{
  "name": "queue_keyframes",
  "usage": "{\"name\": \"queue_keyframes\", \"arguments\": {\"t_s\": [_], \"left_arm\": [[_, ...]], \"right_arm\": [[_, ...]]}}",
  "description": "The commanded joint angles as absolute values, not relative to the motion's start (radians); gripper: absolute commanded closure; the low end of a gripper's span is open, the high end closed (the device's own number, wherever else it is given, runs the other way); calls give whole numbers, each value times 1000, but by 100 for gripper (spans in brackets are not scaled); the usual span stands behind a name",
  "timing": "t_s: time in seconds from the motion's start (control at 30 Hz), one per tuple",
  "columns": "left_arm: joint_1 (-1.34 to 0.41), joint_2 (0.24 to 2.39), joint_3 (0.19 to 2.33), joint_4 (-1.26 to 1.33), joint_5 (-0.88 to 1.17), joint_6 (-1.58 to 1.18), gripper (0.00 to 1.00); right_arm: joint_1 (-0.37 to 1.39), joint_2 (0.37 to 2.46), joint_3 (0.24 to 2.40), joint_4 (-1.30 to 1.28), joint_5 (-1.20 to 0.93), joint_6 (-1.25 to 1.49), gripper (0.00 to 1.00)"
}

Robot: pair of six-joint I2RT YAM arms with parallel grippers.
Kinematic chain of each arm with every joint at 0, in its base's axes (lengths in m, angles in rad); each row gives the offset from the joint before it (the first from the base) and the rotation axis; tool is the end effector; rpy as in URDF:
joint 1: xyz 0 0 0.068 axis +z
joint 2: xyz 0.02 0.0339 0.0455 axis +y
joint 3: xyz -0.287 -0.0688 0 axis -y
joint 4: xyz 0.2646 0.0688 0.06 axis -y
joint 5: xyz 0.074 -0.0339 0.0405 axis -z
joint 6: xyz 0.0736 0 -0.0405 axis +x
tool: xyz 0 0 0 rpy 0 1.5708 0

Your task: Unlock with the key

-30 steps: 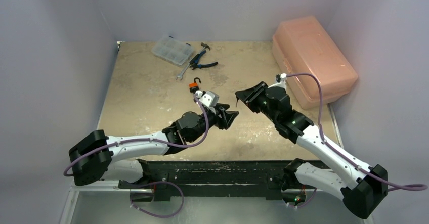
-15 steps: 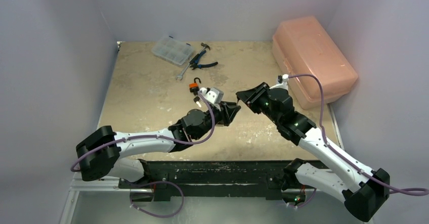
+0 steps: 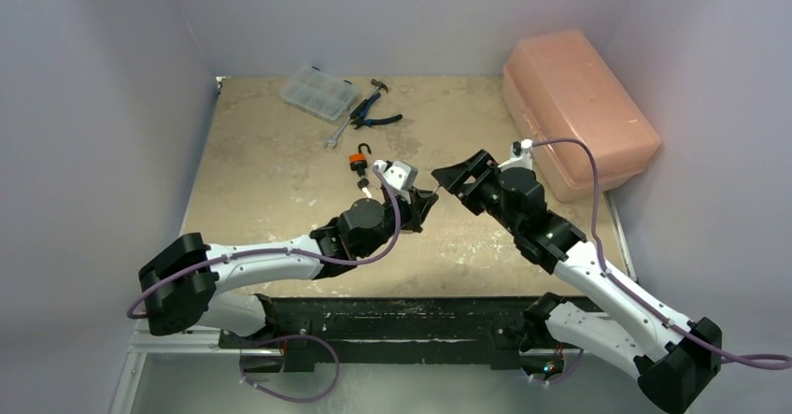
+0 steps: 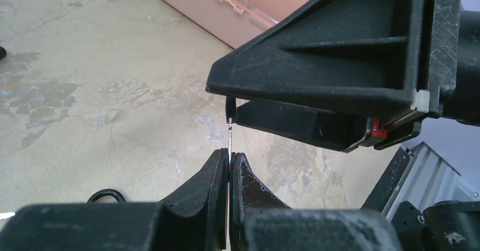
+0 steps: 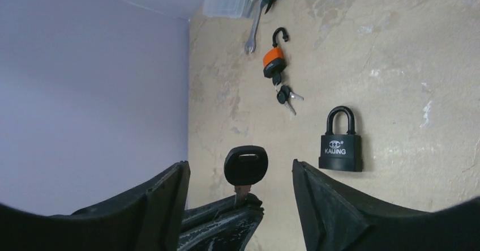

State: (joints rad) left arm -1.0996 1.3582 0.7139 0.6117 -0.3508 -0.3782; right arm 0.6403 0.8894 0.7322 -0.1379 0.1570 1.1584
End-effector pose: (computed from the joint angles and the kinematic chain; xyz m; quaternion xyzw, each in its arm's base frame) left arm 0.1815 -0.3004 0.2784 0.1361 0.7048 -0.3685 0.5907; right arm 0.2076 0.1403 0.3116 0.2503 0.7622 0.4256 0.4186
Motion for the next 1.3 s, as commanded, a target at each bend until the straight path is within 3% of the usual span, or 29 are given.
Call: {"name": "queue_keyframes", "arguments": {"t_s": [0.0, 0.3, 0.47, 0.9, 1.27], "left_arm": [[-1099, 1259, 786, 492, -305, -354, 100], [-1096, 1078, 808, 168, -206, -370, 100], [-1093, 984, 863, -87, -87, -358, 100], [-1091, 797, 1003, -477, 118, -307, 100], [-1091, 773, 1066, -513, 208, -279, 100]], "right_arm": [[646, 864, 765, -93, 140, 976, 21], [646, 841, 746, 67, 11, 461, 12], [645, 780, 713, 140, -324, 338, 11], [646, 791, 697, 250, -870, 293, 16], [650, 819, 696, 394, -1037, 387, 24]]}}
